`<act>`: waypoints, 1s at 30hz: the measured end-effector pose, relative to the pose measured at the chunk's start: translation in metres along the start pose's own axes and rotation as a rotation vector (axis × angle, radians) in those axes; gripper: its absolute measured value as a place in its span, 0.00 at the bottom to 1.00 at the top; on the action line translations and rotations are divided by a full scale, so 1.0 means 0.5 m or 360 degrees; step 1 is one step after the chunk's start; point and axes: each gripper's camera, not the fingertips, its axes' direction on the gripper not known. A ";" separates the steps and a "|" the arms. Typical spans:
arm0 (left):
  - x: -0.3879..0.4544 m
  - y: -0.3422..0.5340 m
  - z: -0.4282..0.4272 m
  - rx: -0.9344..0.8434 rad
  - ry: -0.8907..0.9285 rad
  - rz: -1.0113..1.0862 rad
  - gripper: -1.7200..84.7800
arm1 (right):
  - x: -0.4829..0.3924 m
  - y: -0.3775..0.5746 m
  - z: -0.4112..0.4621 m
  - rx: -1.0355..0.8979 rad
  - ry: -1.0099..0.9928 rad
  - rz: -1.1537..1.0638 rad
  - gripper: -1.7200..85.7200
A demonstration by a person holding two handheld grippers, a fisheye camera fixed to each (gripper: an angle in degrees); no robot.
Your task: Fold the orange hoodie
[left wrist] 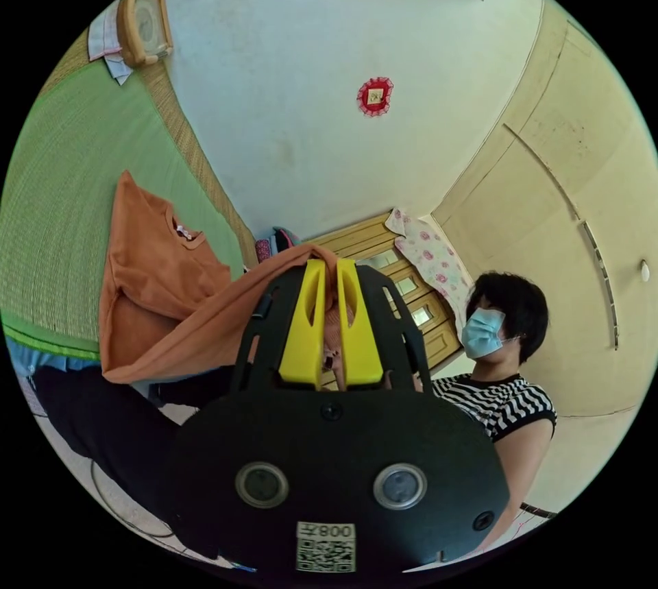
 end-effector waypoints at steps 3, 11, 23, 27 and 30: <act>-0.029 -0.066 0.031 0.0023 -0.0007 -0.0021 0.05 | 0.035 -0.057 0.015 -0.0003 0.0020 0.0024 0.03; -0.098 -0.246 0.122 0.0068 -0.0048 -0.0045 0.05 | 0.127 -0.208 0.061 -0.0006 0.0068 0.0079 0.03; -0.294 -0.467 0.240 0.0152 -0.0317 -0.0364 0.06 | 0.386 -0.385 0.178 -0.0040 0.0251 0.0471 0.04; -0.357 -0.525 0.279 0.0203 -0.0438 -0.0506 0.07 | 0.470 -0.427 0.221 -0.0017 0.0266 0.0630 0.05; -0.389 -0.568 0.309 0.0217 -0.0516 -0.0575 0.09 | 0.509 -0.461 0.252 -0.0016 0.0268 0.0706 0.07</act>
